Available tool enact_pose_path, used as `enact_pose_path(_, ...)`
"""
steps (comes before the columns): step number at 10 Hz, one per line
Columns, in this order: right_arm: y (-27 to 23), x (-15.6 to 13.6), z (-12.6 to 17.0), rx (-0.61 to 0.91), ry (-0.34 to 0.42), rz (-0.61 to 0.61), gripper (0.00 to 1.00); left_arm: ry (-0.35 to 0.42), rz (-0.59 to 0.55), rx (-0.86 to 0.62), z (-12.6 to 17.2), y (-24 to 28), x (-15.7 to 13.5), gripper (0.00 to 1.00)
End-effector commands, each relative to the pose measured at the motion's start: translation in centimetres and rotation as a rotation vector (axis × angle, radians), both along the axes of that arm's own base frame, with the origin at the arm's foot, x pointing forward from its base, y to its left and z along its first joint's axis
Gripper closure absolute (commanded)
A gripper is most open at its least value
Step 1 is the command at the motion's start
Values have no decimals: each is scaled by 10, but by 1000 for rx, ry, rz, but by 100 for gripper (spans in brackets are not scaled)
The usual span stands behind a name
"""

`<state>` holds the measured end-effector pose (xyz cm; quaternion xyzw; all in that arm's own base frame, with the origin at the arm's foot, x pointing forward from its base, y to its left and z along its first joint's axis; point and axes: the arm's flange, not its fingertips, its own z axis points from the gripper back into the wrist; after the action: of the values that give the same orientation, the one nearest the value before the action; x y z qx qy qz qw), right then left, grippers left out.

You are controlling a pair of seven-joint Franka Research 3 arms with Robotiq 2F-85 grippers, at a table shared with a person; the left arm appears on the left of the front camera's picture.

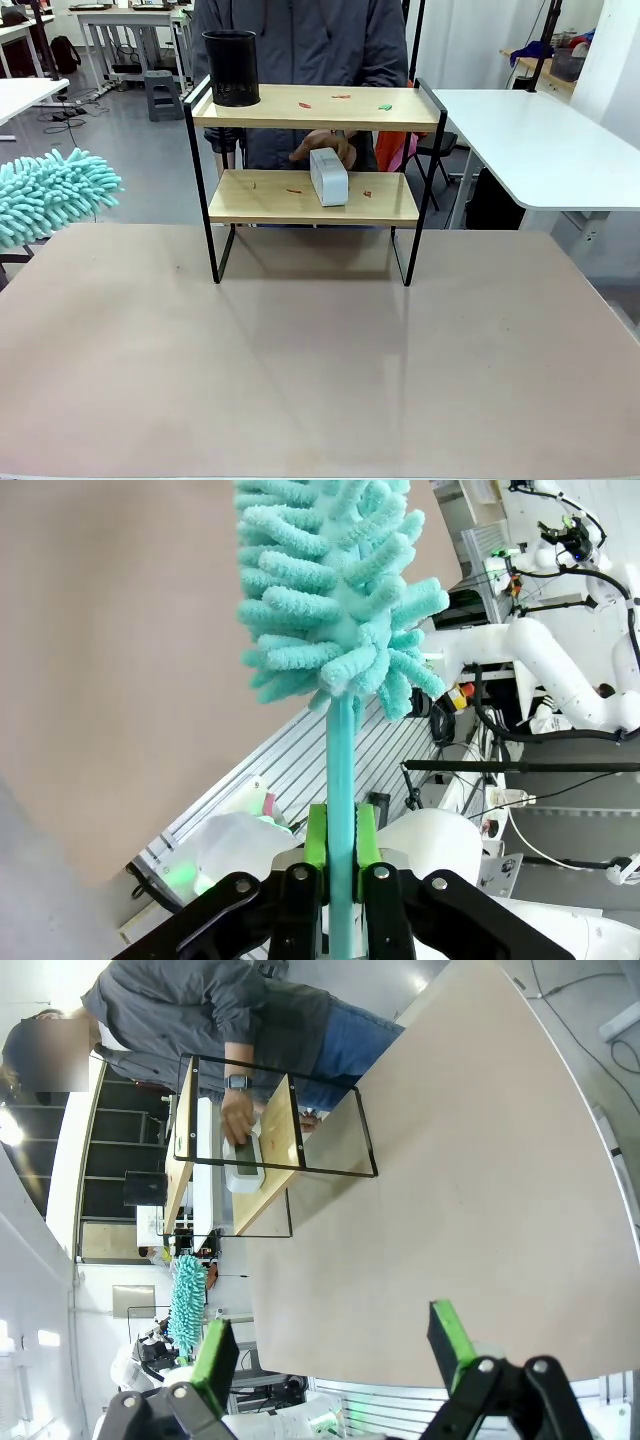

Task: Clean the shelf.
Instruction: Clean the specific tier of the Shelf with the Duster once objects are removed.

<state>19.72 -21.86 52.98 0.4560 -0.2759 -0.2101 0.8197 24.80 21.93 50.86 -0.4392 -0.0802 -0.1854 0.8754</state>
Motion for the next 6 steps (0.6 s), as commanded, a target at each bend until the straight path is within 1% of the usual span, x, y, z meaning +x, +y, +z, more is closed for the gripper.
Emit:
enact_pose_path(1, 0, 1, 2, -4, -27, 10, 0, -4, 7, -15, 6, -1, 1, 100)
enact_pose_path(6, 0, 1, 2, -4, -27, 10, 0, -4, 7, -15, 6, -1, 1, 100)
